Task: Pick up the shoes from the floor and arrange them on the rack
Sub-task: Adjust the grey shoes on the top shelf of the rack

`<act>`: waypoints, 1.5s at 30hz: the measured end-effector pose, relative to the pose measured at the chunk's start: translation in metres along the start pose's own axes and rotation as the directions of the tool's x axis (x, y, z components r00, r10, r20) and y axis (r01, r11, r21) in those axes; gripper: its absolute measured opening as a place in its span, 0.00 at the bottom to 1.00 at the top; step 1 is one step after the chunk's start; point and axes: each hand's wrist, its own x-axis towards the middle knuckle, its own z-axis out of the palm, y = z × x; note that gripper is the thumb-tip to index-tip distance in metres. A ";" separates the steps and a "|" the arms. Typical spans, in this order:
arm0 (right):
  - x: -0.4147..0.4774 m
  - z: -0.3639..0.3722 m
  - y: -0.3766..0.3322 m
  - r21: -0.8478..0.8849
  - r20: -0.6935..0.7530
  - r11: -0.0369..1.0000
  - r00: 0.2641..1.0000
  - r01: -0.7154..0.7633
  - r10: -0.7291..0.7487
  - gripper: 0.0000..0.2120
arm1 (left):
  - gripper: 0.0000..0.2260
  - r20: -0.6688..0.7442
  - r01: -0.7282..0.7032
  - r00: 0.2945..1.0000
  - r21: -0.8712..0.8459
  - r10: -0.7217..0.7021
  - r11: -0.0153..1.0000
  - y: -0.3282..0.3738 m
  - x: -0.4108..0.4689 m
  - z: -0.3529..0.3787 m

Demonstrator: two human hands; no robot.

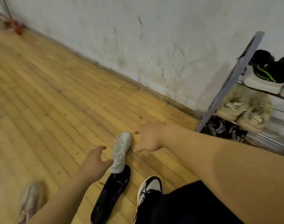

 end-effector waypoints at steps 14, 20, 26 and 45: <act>0.116 0.061 0.042 0.077 0.165 0.984 0.975 -0.163 0.148 0.47 | 0.44 0.253 0.162 0.953 0.027 -0.163 0.986 -0.068 0.122 0.129; 0.114 0.060 0.065 0.212 0.186 0.945 0.959 -0.251 0.213 0.43 | 0.33 0.205 0.214 0.965 -0.242 -0.165 0.946 -0.056 0.114 0.123; 0.087 0.045 0.065 0.619 0.129 0.726 0.950 -0.300 0.283 0.36 | 0.18 0.189 0.172 0.981 -0.748 -0.043 0.641 0.006 0.052 0.080; -0.299 -0.045 0.162 0.668 -0.716 0.485 0.309 0.565 0.626 0.18 | 0.41 0.190 -0.895 0.341 -0.233 0.921 0.379 0.370 -0.155 0.002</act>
